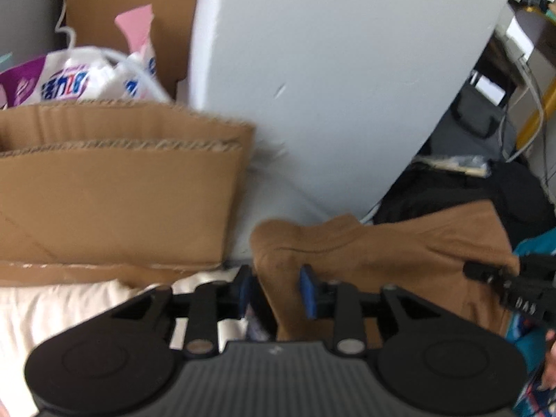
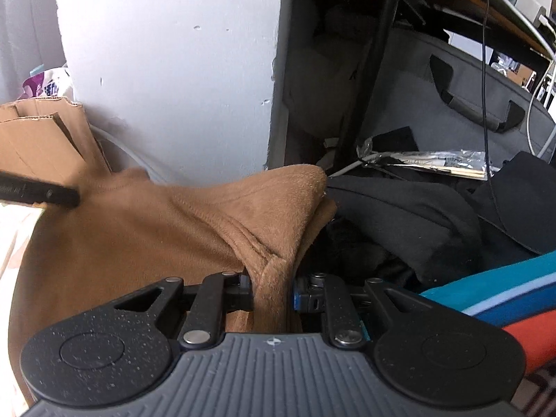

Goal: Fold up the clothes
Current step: 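Lower the shirt onto the clothes pile and open both grippers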

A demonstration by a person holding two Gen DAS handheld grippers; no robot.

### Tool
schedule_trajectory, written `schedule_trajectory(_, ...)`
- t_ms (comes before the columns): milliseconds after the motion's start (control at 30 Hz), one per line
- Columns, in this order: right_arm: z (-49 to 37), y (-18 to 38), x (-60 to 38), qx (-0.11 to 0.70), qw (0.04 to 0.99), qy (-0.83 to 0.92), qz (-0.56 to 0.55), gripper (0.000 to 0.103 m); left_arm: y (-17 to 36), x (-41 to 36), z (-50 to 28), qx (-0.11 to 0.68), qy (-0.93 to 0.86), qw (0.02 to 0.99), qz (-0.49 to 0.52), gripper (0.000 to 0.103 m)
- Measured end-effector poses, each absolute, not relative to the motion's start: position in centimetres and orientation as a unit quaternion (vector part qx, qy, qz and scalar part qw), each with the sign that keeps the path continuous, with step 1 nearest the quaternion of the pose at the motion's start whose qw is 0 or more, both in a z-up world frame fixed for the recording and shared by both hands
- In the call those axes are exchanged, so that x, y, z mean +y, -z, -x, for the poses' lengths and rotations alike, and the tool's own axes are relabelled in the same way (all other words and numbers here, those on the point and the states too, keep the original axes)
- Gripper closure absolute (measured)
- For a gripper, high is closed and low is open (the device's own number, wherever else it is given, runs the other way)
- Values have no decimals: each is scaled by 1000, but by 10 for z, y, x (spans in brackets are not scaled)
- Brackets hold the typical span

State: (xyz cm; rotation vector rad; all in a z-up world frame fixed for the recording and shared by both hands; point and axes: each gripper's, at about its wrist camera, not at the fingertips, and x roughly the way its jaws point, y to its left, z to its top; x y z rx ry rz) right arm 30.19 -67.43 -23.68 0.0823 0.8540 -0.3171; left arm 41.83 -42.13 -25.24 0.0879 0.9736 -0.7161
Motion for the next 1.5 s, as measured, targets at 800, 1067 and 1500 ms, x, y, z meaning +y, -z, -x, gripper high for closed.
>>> schedule_trajectory(800,-293,253,-687,420,891,167,-51,82,263,-398,-392,489,337,804,21,73)
schedule_trajectory(1067,-318,272,-704,429,883,171,-80,83,266,-400,-390,488,333,807,14,72)
schedule_trajectory(1500,-330,255,-702,410,895,164,-63,83,266,-394,-383,481,339,808,20,72)
